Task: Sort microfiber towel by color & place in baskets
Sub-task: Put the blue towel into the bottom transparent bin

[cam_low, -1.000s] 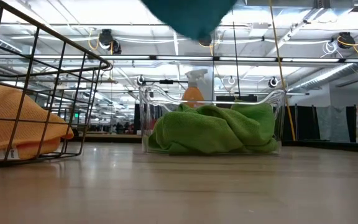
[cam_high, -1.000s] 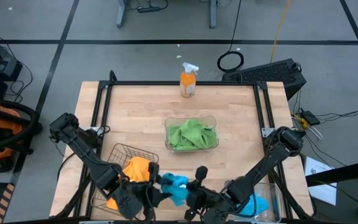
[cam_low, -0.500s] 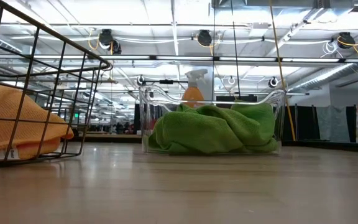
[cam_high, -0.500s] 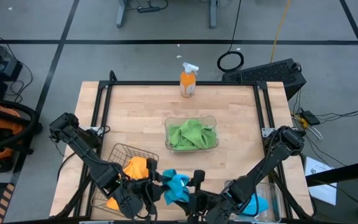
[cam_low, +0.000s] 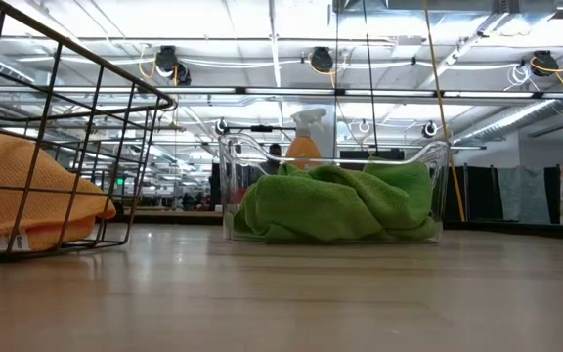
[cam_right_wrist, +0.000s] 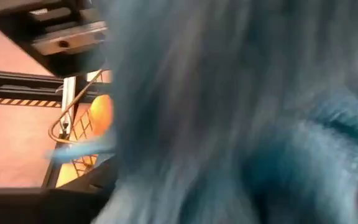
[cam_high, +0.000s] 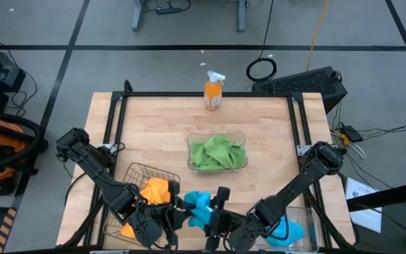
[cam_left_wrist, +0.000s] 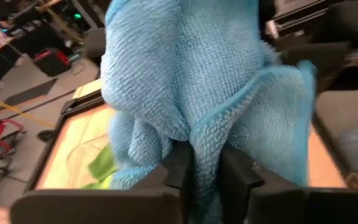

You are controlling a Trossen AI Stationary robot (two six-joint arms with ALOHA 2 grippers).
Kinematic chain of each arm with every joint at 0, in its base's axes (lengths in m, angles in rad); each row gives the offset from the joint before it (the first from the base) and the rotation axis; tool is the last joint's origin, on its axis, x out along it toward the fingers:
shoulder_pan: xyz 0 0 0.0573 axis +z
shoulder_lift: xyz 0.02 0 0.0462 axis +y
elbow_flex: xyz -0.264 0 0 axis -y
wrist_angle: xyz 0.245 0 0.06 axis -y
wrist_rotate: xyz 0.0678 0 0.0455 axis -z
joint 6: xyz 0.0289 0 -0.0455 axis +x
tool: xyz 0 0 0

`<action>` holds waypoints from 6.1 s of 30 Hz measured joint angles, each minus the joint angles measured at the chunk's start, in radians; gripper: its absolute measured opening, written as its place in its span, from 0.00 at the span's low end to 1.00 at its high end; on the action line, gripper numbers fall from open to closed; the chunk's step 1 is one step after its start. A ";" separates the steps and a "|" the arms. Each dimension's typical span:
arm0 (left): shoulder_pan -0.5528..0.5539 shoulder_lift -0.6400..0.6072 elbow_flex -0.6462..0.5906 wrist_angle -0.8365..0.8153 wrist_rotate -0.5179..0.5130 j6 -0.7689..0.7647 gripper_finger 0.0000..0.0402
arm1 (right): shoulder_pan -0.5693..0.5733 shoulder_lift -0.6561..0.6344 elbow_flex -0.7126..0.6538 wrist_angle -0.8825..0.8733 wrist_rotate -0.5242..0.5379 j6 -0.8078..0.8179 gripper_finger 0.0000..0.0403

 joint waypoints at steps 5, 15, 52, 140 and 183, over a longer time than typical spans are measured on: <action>-0.015 0.002 0.000 0.004 0.036 -0.005 0.26 | -0.004 0.000 0.000 0.000 -0.008 -0.015 0.38; -0.090 -0.003 0.000 -0.001 -0.013 0.017 0.43 | 0.009 -0.011 0.000 -0.001 -0.009 -0.040 0.07; -0.123 0.349 -0.002 0.601 -0.594 1.042 0.55 | 0.000 -0.223 0.001 0.227 0.049 -0.348 0.08; -0.006 0.035 0.048 0.345 -0.270 0.855 0.01 | -0.045 -0.158 0.000 -0.182 -0.101 0.000 0.70; -0.223 -0.002 0.007 -0.900 -0.645 -0.724 0.72 | 0.129 -0.389 0.000 -0.806 -0.344 0.901 0.06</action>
